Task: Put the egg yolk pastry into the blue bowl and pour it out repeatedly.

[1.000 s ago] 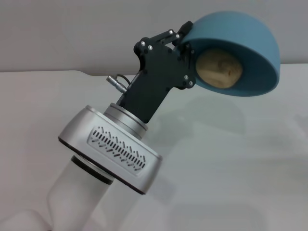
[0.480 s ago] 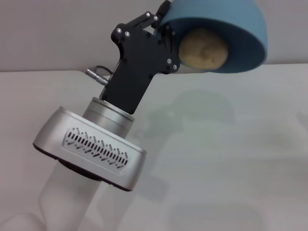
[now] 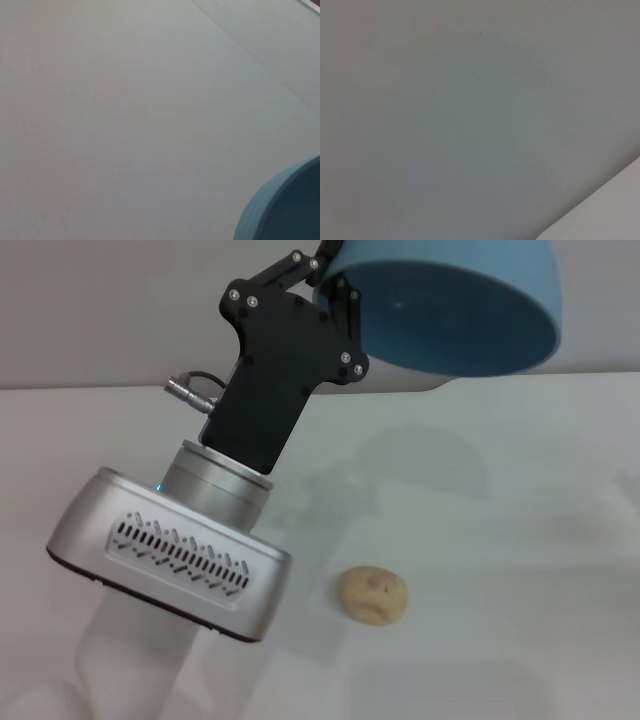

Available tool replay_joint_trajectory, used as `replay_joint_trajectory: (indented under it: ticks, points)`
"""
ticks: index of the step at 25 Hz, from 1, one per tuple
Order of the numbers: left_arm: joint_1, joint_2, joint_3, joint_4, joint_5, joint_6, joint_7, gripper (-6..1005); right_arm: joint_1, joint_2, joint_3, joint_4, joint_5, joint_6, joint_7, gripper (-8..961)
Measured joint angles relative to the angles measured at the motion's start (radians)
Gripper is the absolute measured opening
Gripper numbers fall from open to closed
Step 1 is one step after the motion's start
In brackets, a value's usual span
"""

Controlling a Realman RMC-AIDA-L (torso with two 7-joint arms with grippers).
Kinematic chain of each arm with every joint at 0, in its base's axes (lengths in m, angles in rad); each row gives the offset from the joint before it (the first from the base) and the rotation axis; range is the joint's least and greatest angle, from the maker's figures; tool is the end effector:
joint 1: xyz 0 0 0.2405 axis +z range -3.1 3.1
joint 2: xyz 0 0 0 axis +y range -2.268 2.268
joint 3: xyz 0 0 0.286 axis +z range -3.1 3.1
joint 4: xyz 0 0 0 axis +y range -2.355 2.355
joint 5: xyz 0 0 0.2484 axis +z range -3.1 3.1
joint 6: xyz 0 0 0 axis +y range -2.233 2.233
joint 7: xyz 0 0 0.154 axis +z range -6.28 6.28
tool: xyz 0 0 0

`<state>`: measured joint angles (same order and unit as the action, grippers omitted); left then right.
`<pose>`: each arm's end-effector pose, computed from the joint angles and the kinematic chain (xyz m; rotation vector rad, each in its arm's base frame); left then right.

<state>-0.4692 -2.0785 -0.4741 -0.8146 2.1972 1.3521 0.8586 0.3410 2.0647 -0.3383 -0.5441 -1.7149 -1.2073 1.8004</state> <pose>-0.1416 0.3291 -0.1192 -1.5783 0.3589 -0.8560 0.4386 0.3473 0.0509 -1.5687 1.4671 1.0764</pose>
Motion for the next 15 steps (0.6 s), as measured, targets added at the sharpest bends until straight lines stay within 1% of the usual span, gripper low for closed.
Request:
replay_joint_trajectory:
  ticks: [4,5,7,9,11,12,13,14,15]
  points:
    - [-0.017,0.0,-0.024,0.023,-0.023,-0.013,-0.083,-2,0.004,0.0,-0.008,-0.004,0.0,0.001,-0.001,356]
    - [-0.019,0.001,-0.039,0.026,-0.034,-0.026,-0.101,-2,0.008,-0.001,-0.015,-0.004,-0.002,0.001,-0.002,356]
    - [-0.017,0.003,-0.093,0.003,-0.071,-0.092,-0.121,-2,0.018,-0.006,-0.04,-0.004,-0.006,0.0,-0.002,356]
    - [-0.009,0.009,-0.169,-0.054,-0.109,-0.223,-0.122,-2,0.032,-0.015,-0.107,-0.006,-0.009,0.0,-0.003,356]
    - [0.005,0.013,-0.267,-0.119,-0.124,-0.4,-0.118,-1,0.05,-0.024,-0.174,-0.007,-0.022,-0.001,-0.003,356]
    - [0.015,0.013,-0.352,-0.158,-0.126,-0.536,-0.117,-1,0.066,-0.03,-0.21,-0.007,-0.037,-0.001,-0.003,356]
    - [0.02,0.013,-0.416,-0.184,-0.126,-0.646,-0.117,-1,0.1,-0.036,-0.265,-0.007,-0.082,0.001,-0.002,356]
    - [0.022,0.011,-0.569,-0.22,-0.131,-0.897,-0.121,-1,0.1,-0.036,-0.265,-0.007,-0.082,0.001,-0.002,356]
    - [0.022,0.011,-0.569,-0.22,-0.131,-0.897,-0.121,-1,0.122,-0.038,-0.29,-0.006,-0.12,0.004,0.001,356]
